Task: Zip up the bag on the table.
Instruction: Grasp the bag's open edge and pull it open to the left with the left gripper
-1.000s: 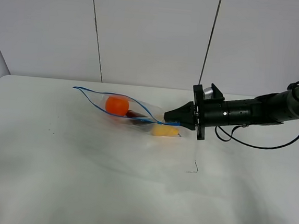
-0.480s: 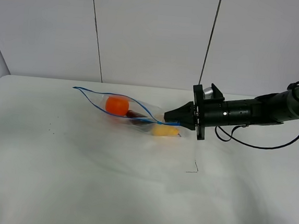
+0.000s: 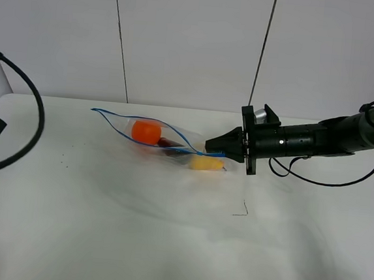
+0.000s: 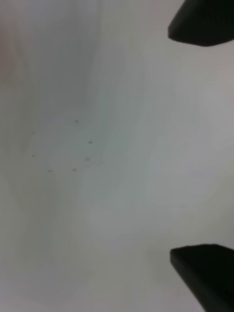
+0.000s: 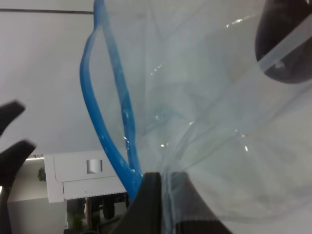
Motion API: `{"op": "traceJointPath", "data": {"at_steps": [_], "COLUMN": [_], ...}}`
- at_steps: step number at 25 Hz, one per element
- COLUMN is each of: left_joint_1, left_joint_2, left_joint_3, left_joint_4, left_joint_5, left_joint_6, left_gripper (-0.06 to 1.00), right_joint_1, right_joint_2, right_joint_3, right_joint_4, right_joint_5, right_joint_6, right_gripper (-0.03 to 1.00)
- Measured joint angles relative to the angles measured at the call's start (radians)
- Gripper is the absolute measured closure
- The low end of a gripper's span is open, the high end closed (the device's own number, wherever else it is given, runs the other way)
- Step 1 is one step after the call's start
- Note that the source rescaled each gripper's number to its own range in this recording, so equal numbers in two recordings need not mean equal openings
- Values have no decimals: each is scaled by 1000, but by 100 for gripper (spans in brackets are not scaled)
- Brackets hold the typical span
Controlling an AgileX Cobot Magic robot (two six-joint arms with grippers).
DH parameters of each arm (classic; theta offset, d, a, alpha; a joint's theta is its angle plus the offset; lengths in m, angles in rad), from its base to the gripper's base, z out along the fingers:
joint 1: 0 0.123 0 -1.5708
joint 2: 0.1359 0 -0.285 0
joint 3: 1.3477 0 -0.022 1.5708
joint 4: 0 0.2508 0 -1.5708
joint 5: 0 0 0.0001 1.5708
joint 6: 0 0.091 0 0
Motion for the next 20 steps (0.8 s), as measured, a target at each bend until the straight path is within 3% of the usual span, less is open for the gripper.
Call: {"op": "traceJointPath", "data": {"at_steps": [4, 8, 20], "left_joint_1": [-44, -136, -511], "left_joint_2": [128, 219, 339], "left_joint_3": [0, 0, 0], "left_joint_4": [-1, -1, -2], "left_joint_5": [-142, -274, -621], "left_joint_6": [179, 319, 369], "left_gripper": [-2, -2, -2], "right_joint_1": [0, 0, 0], "right_joint_2": [0, 0, 0], "right_joint_3": [0, 0, 0], "right_joint_4": [0, 0, 0], "right_joint_5": [1, 1, 1], "right_joint_6": [0, 0, 0], "right_gripper": [97, 97, 97]}}
